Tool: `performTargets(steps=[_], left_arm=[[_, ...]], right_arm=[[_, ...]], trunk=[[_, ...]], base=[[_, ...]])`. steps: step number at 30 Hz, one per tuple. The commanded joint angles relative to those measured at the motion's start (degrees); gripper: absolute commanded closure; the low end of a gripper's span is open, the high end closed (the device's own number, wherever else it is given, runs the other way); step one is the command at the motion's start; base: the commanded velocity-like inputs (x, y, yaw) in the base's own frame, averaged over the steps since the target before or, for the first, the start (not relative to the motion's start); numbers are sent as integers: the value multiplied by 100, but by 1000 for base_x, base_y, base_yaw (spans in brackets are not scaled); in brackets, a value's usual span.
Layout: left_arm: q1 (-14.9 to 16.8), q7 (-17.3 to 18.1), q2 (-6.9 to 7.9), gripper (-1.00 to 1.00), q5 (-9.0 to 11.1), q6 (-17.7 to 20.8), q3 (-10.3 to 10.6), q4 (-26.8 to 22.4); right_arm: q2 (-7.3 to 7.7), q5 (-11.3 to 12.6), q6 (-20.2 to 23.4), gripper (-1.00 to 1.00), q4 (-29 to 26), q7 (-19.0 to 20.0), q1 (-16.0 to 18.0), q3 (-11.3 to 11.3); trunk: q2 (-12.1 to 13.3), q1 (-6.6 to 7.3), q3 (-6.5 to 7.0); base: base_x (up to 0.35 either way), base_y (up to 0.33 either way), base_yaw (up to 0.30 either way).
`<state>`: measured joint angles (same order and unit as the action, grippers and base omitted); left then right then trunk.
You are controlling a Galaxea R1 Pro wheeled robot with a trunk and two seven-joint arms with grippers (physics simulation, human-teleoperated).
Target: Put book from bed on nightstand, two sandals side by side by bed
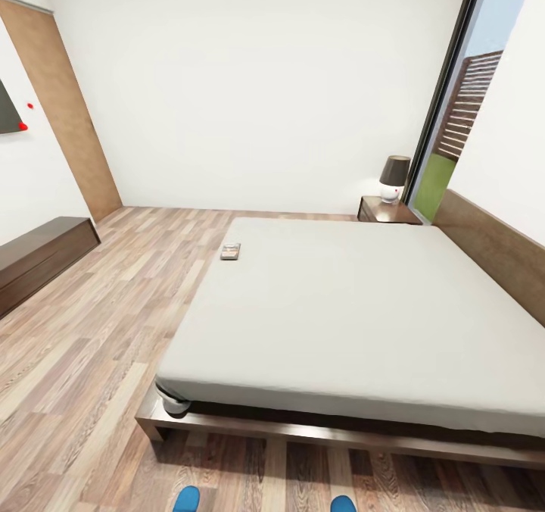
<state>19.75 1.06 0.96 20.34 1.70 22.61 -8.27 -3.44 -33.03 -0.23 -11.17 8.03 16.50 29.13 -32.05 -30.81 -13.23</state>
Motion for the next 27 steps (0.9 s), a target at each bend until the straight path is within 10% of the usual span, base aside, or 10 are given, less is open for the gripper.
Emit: performTargets(steps=[1,27], left_arm=[[2,19,11,100,87,15,38,-8],[2,52,27,100,190,-120,45,-1]], right_arm=[[-3,-44,-2,100,-9,32,2,49],[-10,-53,-4,100,-20,32,2,49]], trunk=[[-50,-24,-27],[-1092,-595,-495]], base=[[0,0,0],[0,0,0]])
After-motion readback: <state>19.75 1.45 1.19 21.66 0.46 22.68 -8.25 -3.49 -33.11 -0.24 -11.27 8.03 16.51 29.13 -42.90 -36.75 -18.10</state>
